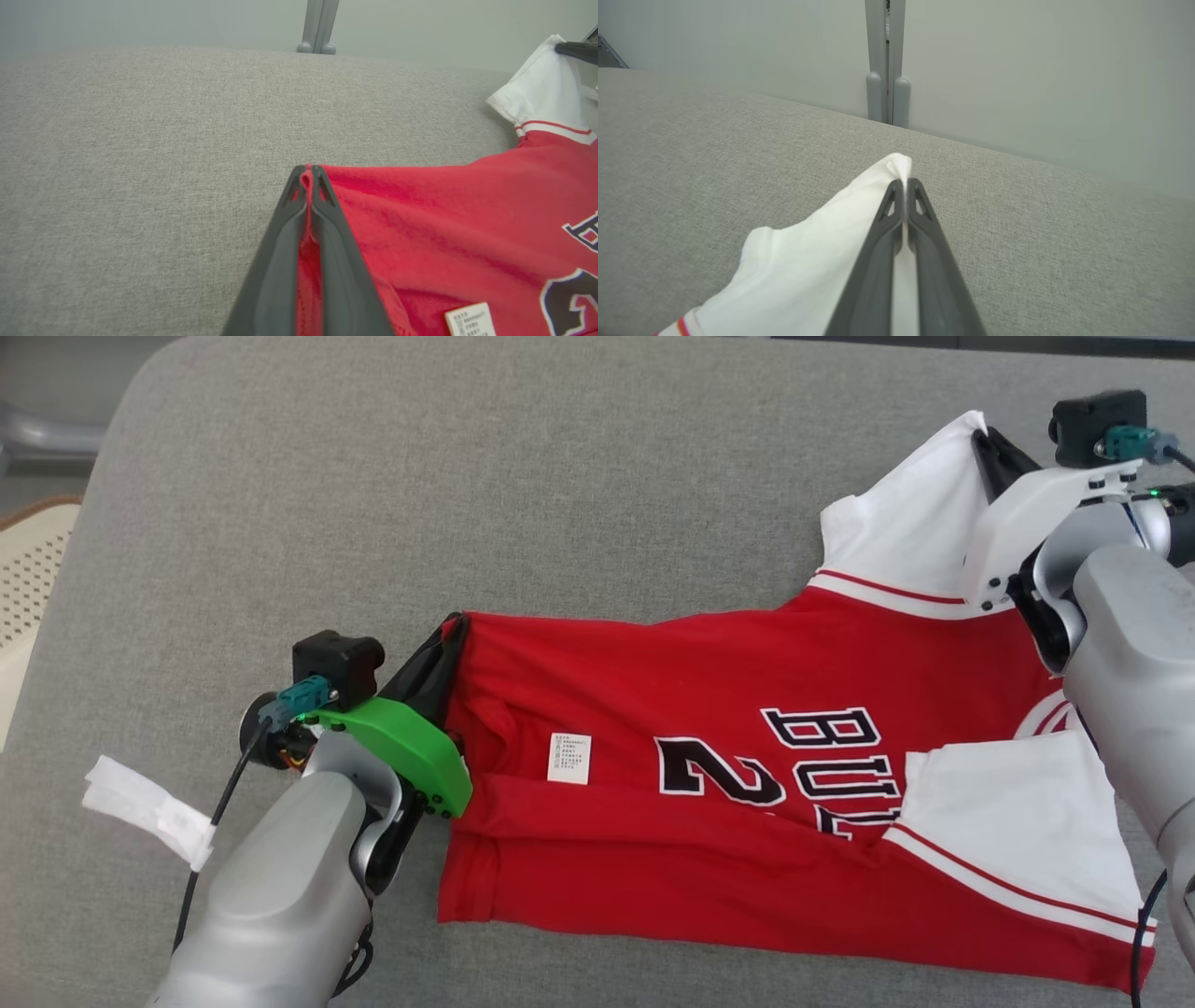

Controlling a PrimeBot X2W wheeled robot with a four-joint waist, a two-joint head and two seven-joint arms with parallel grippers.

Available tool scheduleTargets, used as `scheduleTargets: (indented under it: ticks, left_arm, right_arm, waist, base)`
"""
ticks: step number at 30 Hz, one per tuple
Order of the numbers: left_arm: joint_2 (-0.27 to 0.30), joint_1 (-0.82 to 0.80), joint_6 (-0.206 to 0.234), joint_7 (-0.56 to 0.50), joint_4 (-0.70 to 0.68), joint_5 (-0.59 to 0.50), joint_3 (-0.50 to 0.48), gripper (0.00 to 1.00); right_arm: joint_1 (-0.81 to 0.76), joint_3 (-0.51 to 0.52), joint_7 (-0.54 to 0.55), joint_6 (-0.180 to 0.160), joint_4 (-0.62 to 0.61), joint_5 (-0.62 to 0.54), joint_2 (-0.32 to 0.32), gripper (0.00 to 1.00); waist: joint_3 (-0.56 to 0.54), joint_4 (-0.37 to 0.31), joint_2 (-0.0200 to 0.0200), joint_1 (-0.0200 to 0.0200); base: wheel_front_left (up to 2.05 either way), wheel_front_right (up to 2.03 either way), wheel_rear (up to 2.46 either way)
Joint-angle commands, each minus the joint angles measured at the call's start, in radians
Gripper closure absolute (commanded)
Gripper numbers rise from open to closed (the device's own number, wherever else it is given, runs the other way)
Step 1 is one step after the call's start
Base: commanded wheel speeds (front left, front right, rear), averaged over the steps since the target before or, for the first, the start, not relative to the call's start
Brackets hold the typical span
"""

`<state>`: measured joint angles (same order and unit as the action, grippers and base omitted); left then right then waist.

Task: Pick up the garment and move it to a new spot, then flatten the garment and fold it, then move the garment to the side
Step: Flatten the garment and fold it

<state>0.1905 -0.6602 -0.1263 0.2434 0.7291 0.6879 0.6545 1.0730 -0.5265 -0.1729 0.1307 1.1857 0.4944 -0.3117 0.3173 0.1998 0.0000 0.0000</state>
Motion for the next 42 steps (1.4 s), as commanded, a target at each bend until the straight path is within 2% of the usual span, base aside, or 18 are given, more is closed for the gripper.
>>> scheduleTargets:
  ticks: [1,6,11,15,19,25,31,36,42]
  left_arm:
    - [0.015,0.019,0.0,0.005,0.007,0.01,-0.005,1.0]
    - [0.032,0.053,0.001,0.009,0.024,0.023,-0.013,1.0]
    - [0.054,0.083,0.006,0.012,0.037,0.028,-0.02,1.0]
    - [0.067,0.097,0.01,0.015,0.038,0.03,-0.023,1.0]
    - [0.075,0.105,0.013,0.014,0.041,0.024,-0.024,1.0]
    - [0.076,0.13,0.012,0.019,0.031,0.019,-0.027,1.0]
    - [0.085,0.2,0.023,0.023,-0.023,0.009,-0.034,1.0]
    - [0.086,0.267,0.037,0.022,-0.081,0.011,-0.042,1.0]
    - [0.079,0.338,0.047,0.022,-0.127,0.012,-0.027,1.0]
  right_arm:
    - [-0.03,-0.007,-0.025,0.0,-0.019,0.015,-0.008,1.0]
    - [-0.137,-0.03,-0.078,0.0,-0.122,0.054,-0.032,1.0]
    - [-0.281,-0.02,-0.093,0.0,-0.285,0.088,-0.07,1.0]
    - [-0.417,0.05,-0.092,0.0,-0.466,0.085,-0.104,1.0]
    - [-0.569,0.129,-0.093,0.0,-0.641,0.065,-0.111,1.0]
    - [-0.789,0.24,-0.093,0.0,-0.84,0.028,-0.082,1.0]
    - [-0.986,0.341,-0.065,0.0,-0.963,-0.003,-0.028,1.0]
    - [-1.112,0.42,-0.047,0.0,-1.017,-0.033,0.018,1.0]
    - [-1.186,0.453,-0.024,0.0,-1.027,-0.075,0.066,1.0]
  waist:
    - [-0.057,-0.041,0.0,0.0]
    - [-0.107,-0.08,0.0,0.0]
    - [-0.142,-0.113,0.0,0.0]
    - [-0.158,-0.13,0.0,0.0]
    - [-0.167,-0.138,0.0,0.0]
    - [-0.18,-0.141,0.0,0.0]
    - [-0.2,-0.138,0.0,0.0]
    - [-0.211,-0.126,0.0,0.0]
    - [-0.226,-0.119,0.0,0.0]
  base:
    - [0.0,0.0,0.0]
    - [0.0,0.0,0.0]
    - [0.0,0.0,0.0]
    - [0.0,0.0,0.0]
    - [0.0,0.0,0.0]
    - [0.0,0.0,0.0]
    - [0.0,0.0,0.0]
    - [0.0,0.0,0.0]
    - [0.0,0.0,0.0]
